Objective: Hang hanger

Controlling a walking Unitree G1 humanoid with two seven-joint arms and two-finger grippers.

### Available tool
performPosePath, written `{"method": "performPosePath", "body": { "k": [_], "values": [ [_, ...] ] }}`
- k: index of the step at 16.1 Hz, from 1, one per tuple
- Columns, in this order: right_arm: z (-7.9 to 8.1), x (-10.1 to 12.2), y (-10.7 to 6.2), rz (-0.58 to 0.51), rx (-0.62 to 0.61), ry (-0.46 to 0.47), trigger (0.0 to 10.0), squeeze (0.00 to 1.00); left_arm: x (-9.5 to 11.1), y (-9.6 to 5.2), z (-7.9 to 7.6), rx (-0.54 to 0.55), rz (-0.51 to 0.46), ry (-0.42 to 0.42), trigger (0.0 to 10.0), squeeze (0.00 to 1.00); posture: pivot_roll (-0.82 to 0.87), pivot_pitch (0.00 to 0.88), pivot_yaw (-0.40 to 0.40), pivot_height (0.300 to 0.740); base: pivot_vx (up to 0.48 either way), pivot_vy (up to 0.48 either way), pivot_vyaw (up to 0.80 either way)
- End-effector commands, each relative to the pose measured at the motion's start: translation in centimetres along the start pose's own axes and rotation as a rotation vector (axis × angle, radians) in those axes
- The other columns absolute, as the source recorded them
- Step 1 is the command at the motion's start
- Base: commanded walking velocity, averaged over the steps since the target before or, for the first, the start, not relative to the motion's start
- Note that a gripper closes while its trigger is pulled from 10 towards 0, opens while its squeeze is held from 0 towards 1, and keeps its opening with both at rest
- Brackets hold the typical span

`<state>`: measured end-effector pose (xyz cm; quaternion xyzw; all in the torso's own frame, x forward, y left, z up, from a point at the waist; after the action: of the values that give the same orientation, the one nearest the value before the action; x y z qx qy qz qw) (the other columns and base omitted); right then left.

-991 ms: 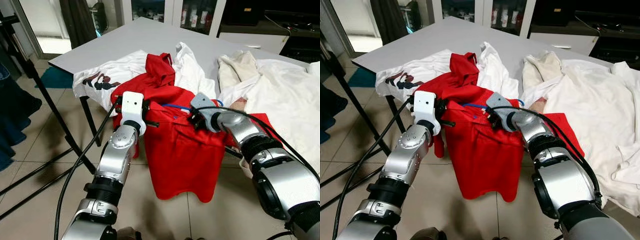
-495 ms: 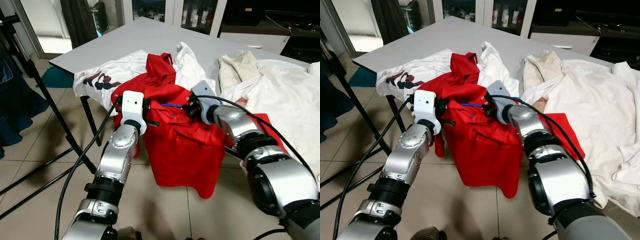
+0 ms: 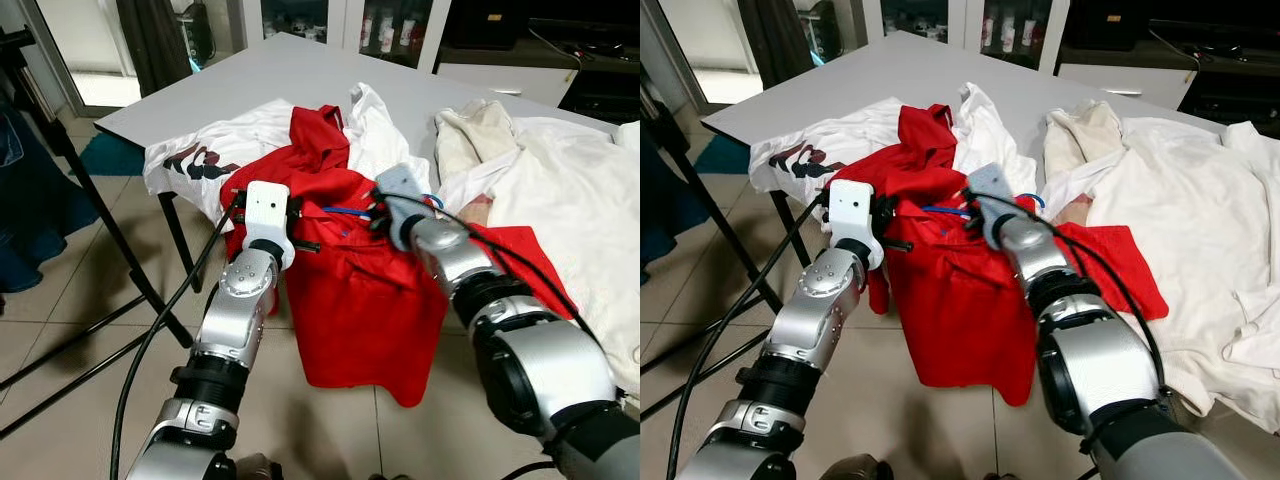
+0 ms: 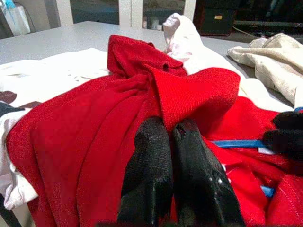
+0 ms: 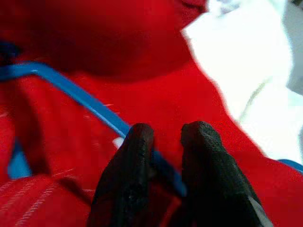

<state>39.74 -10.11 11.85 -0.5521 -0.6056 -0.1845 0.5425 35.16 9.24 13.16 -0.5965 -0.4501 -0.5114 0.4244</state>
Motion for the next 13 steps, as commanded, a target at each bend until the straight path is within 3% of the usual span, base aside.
{"method": "performPosePath", "body": {
  "k": [1, 7, 13],
  "values": [
    [0.2, 0.5, 0.1, -0.011, 0.026, -0.062, 10.0, 0.0, 0.2, -0.1, -0.2, -0.005, -0.009, 0.006, 10.0, 0.0, 0.15, 0.022, -0.025, 0.74, 0.0, 0.0, 0.0],
    [1.5, -2.6, -0.2, 0.158, 0.145, -0.156, 10.0, 0.0, 0.2, -0.2, -0.3, -0.004, -0.009, 0.003, 10.0, 0.0, 0.15, 0.025, -0.028, 0.74, 0.0, 0.0, 0.0],
    [0.3, -3.7, -0.9, 0.197, 0.223, -0.227, 10.0, 0.0, 0.2, -0.1, -0.3, -0.008, -0.008, 0.004, 10.0, 0.0, 0.14, 0.021, -0.022, 0.74, 0.0, 0.0, 0.0]
  ]
}}
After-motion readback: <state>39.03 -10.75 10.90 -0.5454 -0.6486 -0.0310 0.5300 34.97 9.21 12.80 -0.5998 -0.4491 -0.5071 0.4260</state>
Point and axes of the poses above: a point about 5 cm out from each wrist's last joint towards the gripper, its own y axis pointing out of the wrist towards the gripper, its own x axis along the axis of the wrist's last joint, z = x × y, the point moved 1 cm from there along y, pointing out of the wrist towards the gripper, and after that the axes turned 6 degrees about -y, right-handed, at the moved point
